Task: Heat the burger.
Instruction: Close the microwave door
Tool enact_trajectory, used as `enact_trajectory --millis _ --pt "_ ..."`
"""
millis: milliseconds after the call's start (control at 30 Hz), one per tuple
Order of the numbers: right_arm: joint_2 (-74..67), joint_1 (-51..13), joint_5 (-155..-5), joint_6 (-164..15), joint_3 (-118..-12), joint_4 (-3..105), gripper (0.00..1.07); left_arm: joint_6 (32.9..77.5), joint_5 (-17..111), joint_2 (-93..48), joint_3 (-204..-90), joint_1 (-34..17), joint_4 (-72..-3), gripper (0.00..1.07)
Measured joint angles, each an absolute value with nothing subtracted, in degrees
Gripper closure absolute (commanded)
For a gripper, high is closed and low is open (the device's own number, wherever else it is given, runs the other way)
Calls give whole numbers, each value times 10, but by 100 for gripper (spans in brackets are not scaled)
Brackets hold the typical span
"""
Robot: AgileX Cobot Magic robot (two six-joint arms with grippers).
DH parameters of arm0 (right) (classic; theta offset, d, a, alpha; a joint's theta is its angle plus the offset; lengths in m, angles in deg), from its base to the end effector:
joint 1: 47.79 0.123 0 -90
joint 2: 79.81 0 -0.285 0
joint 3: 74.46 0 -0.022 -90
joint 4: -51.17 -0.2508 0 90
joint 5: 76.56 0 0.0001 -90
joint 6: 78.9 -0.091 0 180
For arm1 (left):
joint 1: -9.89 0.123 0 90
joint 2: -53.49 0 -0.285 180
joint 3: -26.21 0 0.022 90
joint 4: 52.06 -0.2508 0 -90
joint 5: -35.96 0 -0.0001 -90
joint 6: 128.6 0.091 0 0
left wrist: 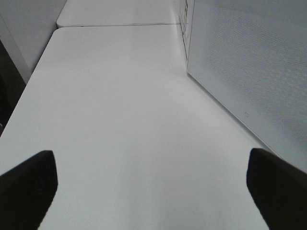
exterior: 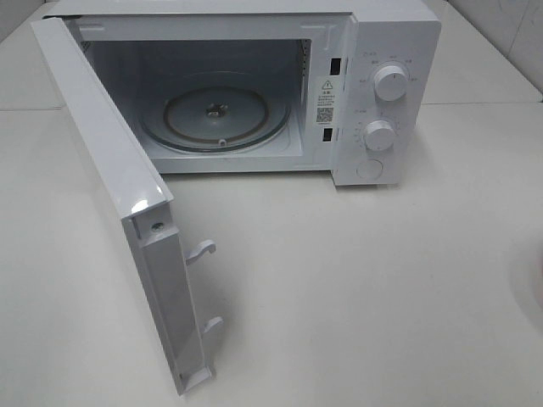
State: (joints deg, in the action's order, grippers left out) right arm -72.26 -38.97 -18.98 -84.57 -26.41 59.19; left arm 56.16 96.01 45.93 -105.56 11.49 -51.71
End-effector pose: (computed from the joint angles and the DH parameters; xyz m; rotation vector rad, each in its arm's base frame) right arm -0.0031 -0.0113 0.2850 -0.0512 1.9673 -0.0002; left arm -0.0056 -0.0006 0.2799 0.0560 2.0216 0.0630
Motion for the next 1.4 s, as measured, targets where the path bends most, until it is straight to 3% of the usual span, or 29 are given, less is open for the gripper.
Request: enact_trajectory --millis 333,433,500,800,1033,1233,1333,1400 --pt "-723 -390 -190 -845 -264 592 25 562 960 459 -1056 115 -517 3" --pt "-723 -390 -190 -845 -264 592 18 562 960 459 -1056 115 -517 3" --pt "-723 -393 -190 -845 -264 592 6 562 960 459 -1056 115 -517 3" --pt "-723 -465 -190 -827 -264 571 6 562 960 459 -1056 115 -517 3" --pt "-723 -470 -190 -809 -264 565 14 562 960 459 -1056 115 -517 3" --pt "-723 -470 -190 -808 -264 565 31 562 960 459 -1056 115 -517 3" --pt "-723 -470 -190 -808 -264 565 46 562 960 459 -1056 115 -517 3" --pt "-723 -470 -190 -808 -264 565 48 562 960 459 -1056 115 -517 3"
